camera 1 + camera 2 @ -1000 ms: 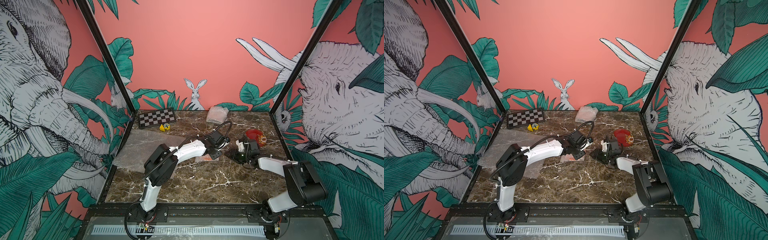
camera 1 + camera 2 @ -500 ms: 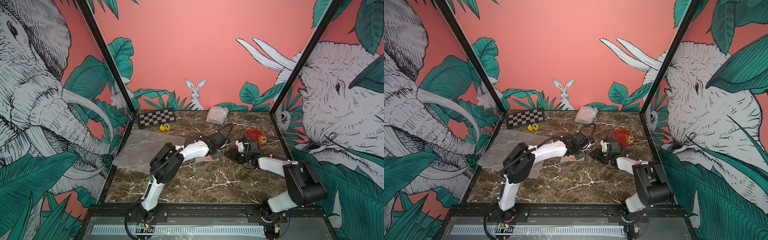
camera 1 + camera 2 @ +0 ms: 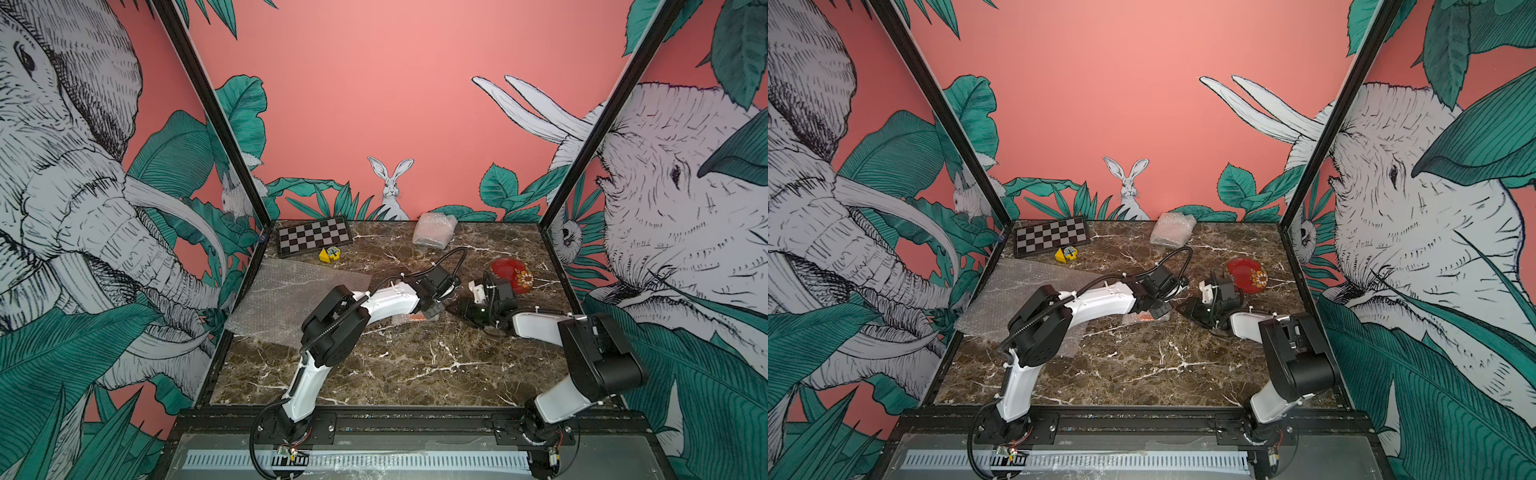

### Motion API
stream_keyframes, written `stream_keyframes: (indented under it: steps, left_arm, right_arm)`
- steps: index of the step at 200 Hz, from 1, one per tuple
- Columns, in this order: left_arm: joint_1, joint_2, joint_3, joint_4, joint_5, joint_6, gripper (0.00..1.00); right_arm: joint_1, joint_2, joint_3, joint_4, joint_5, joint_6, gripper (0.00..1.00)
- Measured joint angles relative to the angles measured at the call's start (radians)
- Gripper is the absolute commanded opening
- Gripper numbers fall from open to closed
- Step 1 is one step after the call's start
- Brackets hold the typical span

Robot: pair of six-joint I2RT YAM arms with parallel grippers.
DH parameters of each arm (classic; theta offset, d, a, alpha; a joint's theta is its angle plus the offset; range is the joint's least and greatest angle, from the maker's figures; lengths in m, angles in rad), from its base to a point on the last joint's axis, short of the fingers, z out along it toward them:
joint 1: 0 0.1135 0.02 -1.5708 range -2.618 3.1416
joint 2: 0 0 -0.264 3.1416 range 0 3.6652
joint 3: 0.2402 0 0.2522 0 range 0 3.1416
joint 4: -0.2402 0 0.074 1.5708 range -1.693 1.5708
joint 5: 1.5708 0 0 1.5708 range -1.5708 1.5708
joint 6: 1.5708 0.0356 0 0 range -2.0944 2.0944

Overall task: Unpack dinner plates from bubble wrap
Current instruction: Unwrap the bubble wrap at the center of the board.

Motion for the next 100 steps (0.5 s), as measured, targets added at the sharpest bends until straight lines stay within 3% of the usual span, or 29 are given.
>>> stream_keyframes:
  steps: [47, 100]
  left_arm:
    - [0.000, -0.037, -0.053, 0.022, 0.002, -0.036, 0.00]
    - [0.000, -0.095, -0.080, 0.050, -0.001, -0.064, 0.00]
  right_arm:
    - [0.035, 0.070, 0.048, 0.055, -0.018, 0.034, 0.53]
    - [0.047, 0.101, 0.084, 0.082, -0.018, 0.053, 0.43]
